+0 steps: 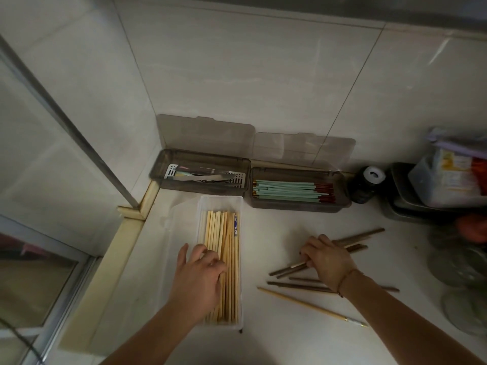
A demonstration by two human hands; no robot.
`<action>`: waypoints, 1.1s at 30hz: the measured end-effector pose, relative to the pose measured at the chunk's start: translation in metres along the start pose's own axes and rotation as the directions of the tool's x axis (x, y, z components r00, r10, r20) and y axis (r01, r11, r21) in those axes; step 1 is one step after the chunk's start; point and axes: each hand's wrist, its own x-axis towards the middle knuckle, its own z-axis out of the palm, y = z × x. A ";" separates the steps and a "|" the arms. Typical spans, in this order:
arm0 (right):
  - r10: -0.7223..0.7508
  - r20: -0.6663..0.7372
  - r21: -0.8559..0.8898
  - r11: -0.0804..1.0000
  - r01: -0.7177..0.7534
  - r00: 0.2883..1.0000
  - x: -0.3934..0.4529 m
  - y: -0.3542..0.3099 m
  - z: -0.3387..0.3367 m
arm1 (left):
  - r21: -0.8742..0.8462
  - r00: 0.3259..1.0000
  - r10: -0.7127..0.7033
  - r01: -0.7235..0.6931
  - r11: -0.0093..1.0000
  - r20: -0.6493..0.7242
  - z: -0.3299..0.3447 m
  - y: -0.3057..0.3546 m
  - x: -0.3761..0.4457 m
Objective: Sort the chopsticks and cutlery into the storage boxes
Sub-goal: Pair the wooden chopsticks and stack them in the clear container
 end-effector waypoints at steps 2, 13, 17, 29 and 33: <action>-0.044 -0.017 -0.023 0.999 0.043 0.999 0.002 0.003 -0.001 | 0.026 0.999 0.028 -0.029 0.999 0.034 -0.002 -0.001 -0.001; 0.503 -0.345 0.920 0.348 0.180 0.792 0.081 -0.106 -0.123 | -0.004 0.999 0.021 -0.021 1.000 0.035 -0.004 -0.002 0.001; 0.271 -0.197 0.733 0.679 -0.041 0.942 0.107 -0.141 -0.078 | -0.342 0.994 -0.082 0.053 0.938 -0.069 -0.004 -0.005 -0.001; 0.088 -0.171 0.474 0.880 0.004 0.981 0.106 -0.128 -0.052 | -0.086 1.000 -0.027 0.026 0.996 -0.013 -0.009 0.006 0.000; 0.344 -0.388 0.569 0.819 -0.070 0.855 0.053 -0.108 -0.045 | -0.015 0.994 -0.028 0.030 0.999 0.108 -0.020 0.010 -0.002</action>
